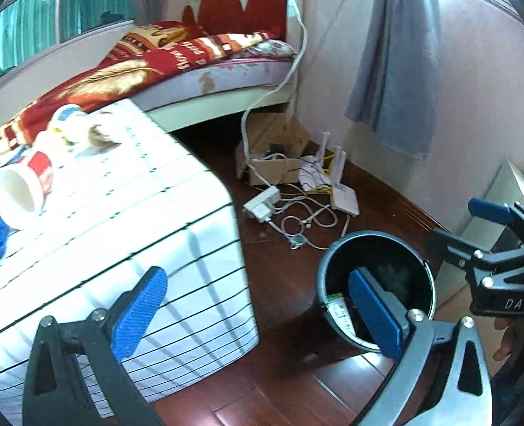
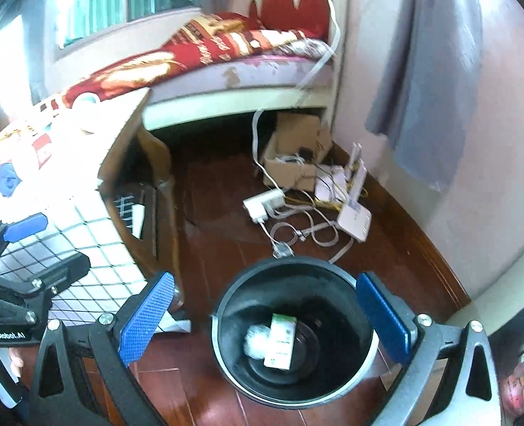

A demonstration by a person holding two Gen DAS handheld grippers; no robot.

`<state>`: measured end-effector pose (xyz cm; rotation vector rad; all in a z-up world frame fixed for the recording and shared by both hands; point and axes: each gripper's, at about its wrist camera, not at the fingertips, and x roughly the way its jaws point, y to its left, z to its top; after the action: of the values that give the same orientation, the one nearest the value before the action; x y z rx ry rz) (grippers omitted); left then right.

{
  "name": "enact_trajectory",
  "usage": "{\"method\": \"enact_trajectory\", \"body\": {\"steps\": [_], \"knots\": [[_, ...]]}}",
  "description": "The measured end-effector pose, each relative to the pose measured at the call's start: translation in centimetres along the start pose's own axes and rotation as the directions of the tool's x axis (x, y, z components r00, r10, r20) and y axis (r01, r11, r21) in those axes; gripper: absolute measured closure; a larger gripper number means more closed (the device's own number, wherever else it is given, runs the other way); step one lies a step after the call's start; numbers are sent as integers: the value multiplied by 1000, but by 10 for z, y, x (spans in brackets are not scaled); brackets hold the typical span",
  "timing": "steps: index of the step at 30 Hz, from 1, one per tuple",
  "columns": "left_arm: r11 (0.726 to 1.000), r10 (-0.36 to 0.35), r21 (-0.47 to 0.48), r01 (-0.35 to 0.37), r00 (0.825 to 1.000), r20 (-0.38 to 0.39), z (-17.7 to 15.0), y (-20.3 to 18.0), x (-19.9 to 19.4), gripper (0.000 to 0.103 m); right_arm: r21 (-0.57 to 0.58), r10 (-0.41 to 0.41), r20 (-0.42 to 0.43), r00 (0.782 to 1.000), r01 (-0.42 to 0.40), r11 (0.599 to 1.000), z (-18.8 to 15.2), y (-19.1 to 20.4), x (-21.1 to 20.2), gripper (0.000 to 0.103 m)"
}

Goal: Collect trash
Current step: 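Move both tools back from the bucket toward the grid-covered box, then grasp the white milk carton with the left tool while the right tool grasps the red-white cup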

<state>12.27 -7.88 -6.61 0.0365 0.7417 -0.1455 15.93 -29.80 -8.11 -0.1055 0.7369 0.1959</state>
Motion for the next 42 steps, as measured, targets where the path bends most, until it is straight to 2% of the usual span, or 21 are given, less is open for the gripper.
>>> {"method": "enact_trajectory", "body": {"steps": [7, 11, 21, 28, 29, 30, 32, 34, 37, 39, 41, 42], "knots": [[995, 80, -64, -77, 995, 56, -6, 40, -36, 0, -14, 63, 74, 995, -62, 998, 21, 39, -16, 0], [987, 136, -93, -130, 988, 69, -13, 63, -51, 0, -66, 93, 99, 991, -87, 994, 28, 68, -15, 0], [947, 263, -211, -241, 961, 85, -30, 133, -87, 0, -159, 221, 115, 968, -202, 966, 44, 142, -5, 0], [897, 350, -313, -312, 934, 71, -52, 193, -106, 1, -217, 287, 126, 950, -255, 942, 49, 193, 2, 0], [889, 363, -323, -325, 930, 64, -56, 203, -107, 2, -230, 300, 111, 947, -269, 935, 51, 202, 4, 0], [879, 381, -332, -342, 923, 57, -59, 212, -109, 10, -246, 294, 84, 952, -266, 932, 53, 211, 7, 0], [854, 416, -359, -377, 909, 35, -64, 234, -109, 19, -267, 287, 59, 956, -262, 927, 58, 228, 10, 0], [836, 430, -385, -391, 903, 18, -66, 253, -107, 19, -301, 317, 58, 947, -286, 910, 64, 246, 11, 0], [806, 468, -409, -428, 884, -2, -65, 283, -101, 19, -349, 337, 35, 941, -304, 886, 74, 276, 20, 0], [798, 474, -421, -432, 881, -6, -63, 298, -96, 19, -357, 345, 22, 938, -315, 879, 80, 293, 31, 4], [794, 471, -428, -432, 882, -17, -61, 311, -88, 19, -356, 335, -7, 942, -315, 880, 90, 310, 49, 20], [792, 470, -432, -432, 882, -20, -59, 317, -84, 19, -345, 329, -23, 944, -317, 884, 95, 317, 59, 23]]}}
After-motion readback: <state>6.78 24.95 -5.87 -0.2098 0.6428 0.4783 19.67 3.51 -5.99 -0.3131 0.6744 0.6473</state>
